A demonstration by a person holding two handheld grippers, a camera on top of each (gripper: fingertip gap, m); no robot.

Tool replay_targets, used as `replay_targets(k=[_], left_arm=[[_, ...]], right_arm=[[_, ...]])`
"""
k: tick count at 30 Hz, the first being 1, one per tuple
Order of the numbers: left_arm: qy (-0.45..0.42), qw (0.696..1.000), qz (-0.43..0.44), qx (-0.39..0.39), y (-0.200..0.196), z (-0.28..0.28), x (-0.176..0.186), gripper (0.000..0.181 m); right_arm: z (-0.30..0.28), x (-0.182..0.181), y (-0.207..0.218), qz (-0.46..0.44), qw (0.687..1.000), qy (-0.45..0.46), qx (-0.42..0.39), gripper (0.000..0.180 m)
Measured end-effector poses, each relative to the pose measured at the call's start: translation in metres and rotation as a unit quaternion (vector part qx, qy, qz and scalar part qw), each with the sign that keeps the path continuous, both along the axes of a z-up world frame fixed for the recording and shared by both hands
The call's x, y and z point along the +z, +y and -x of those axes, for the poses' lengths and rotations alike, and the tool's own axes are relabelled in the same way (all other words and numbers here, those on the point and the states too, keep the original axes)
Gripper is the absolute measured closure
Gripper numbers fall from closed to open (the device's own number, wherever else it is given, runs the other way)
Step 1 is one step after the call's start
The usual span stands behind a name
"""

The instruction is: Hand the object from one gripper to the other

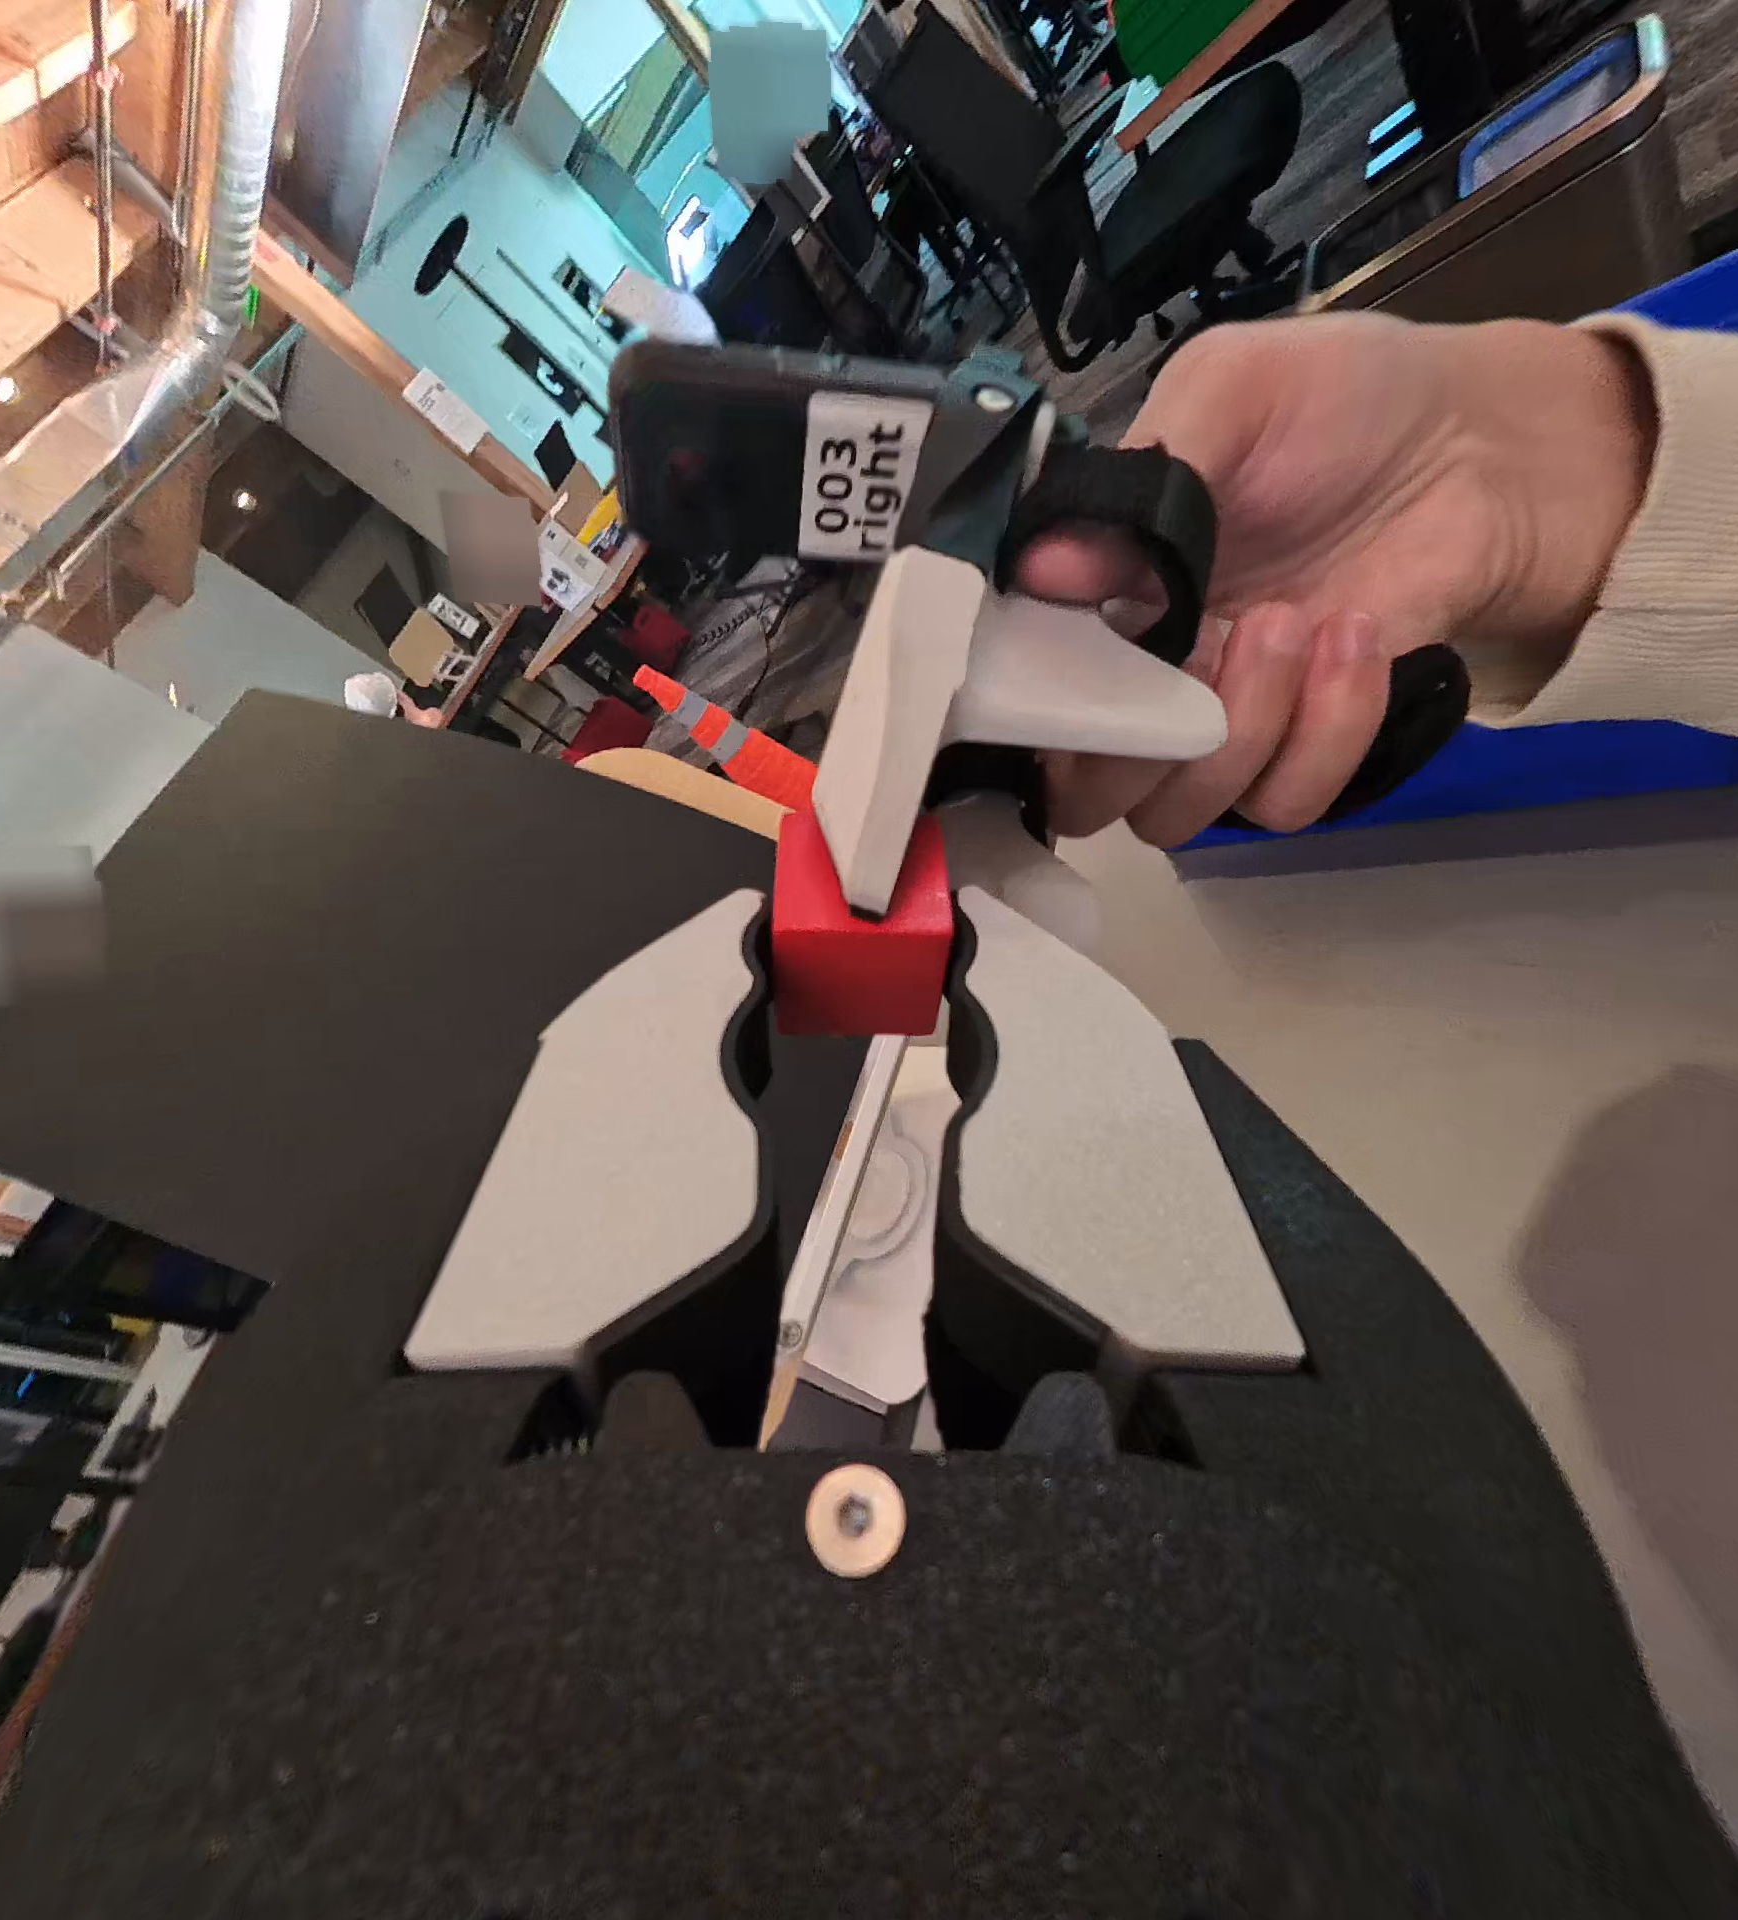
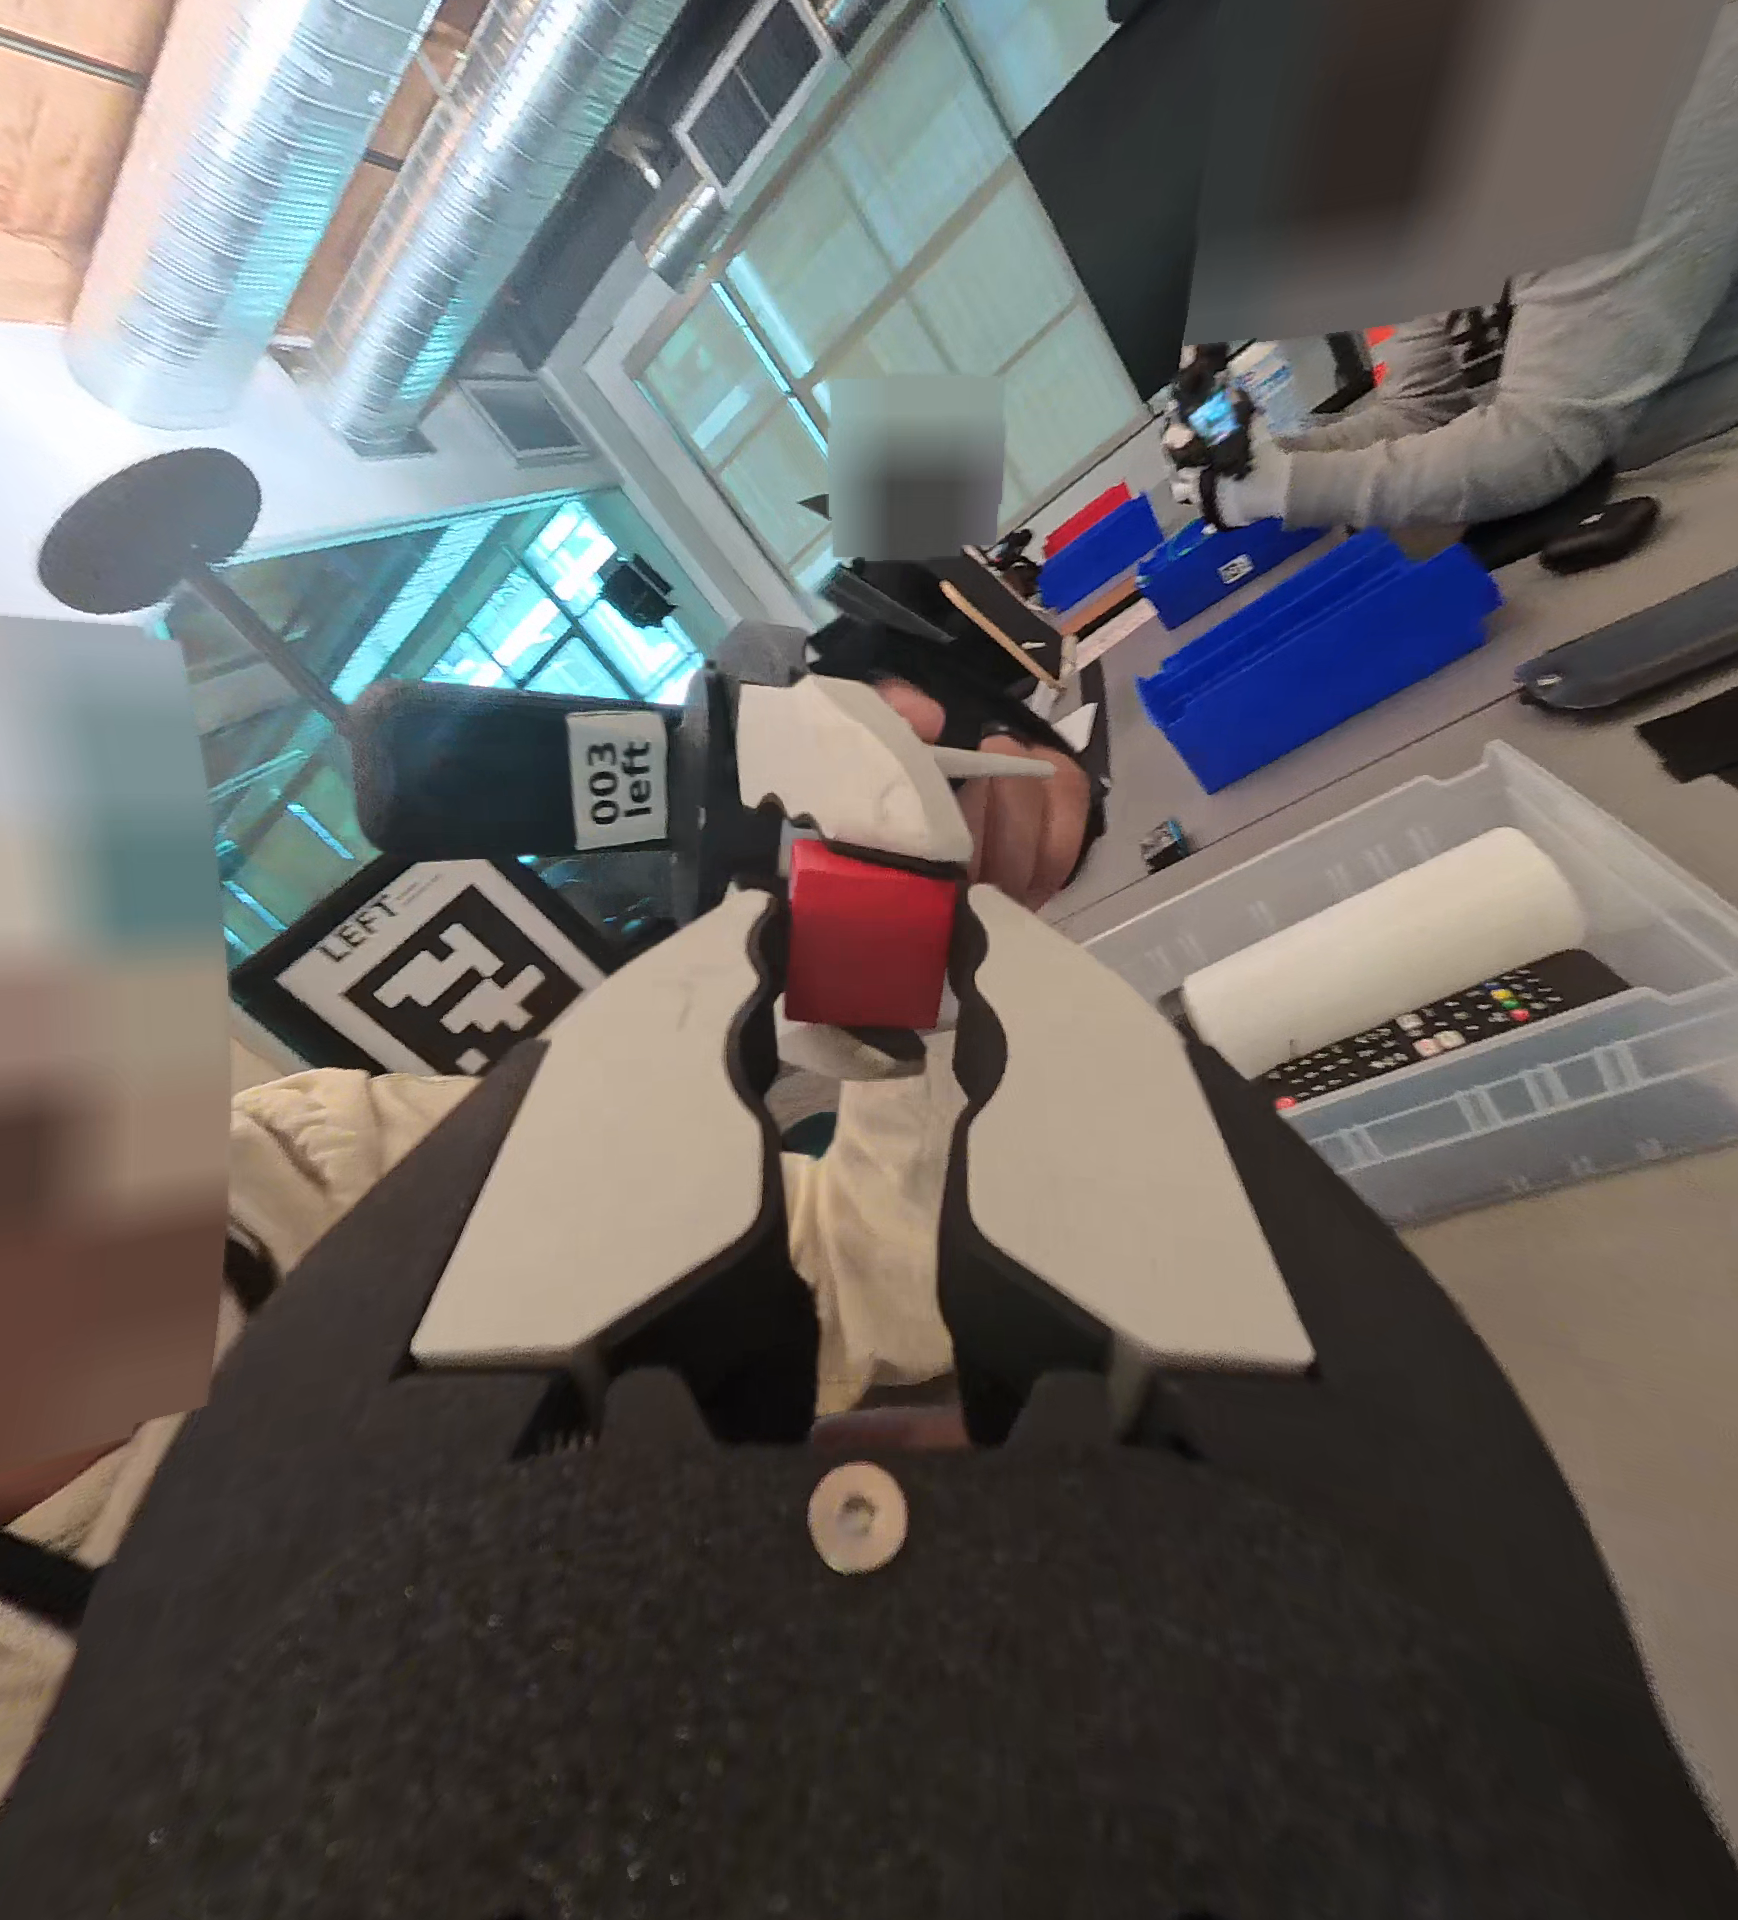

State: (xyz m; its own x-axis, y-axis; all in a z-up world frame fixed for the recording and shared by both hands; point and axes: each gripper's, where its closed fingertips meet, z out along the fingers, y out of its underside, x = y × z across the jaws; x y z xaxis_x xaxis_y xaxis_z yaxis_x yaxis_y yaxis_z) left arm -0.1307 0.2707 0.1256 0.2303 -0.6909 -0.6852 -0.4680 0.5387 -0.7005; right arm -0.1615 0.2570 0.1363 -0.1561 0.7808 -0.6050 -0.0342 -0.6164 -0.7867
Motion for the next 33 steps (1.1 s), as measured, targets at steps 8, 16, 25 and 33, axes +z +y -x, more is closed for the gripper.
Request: replay_targets(k=[8, 16, 25, 33], left_arm=[[-0.072, 0.992, 0.1, 0.03, 0.002, 0.012, 0.012, 0.146], [-0.229, 0.918, 0.323, 0.037, 0.012, 0.024, 0.034, 0.157], [-0.163, 0.885, 0.431, 0.061, 0.022, 0.006, -0.005, 0.135], [-0.145, 0.897, 0.416, 0.047, 0.016, 0.0, -0.007, 0.141]], right_arm=[[-0.047, -0.013, 0.064, -0.18, 0.927, -0.162, -0.286, 0.15], [-0.063, -0.024, 0.075, -0.533, 0.61, -0.434, -0.394, 0.15], [-0.022, -0.011, 0.046, -0.7, 0.457, -0.406, -0.368, 0.149], [-0.013, -0.007, 0.033, -0.719, 0.455, -0.385, -0.358, 0.15]])
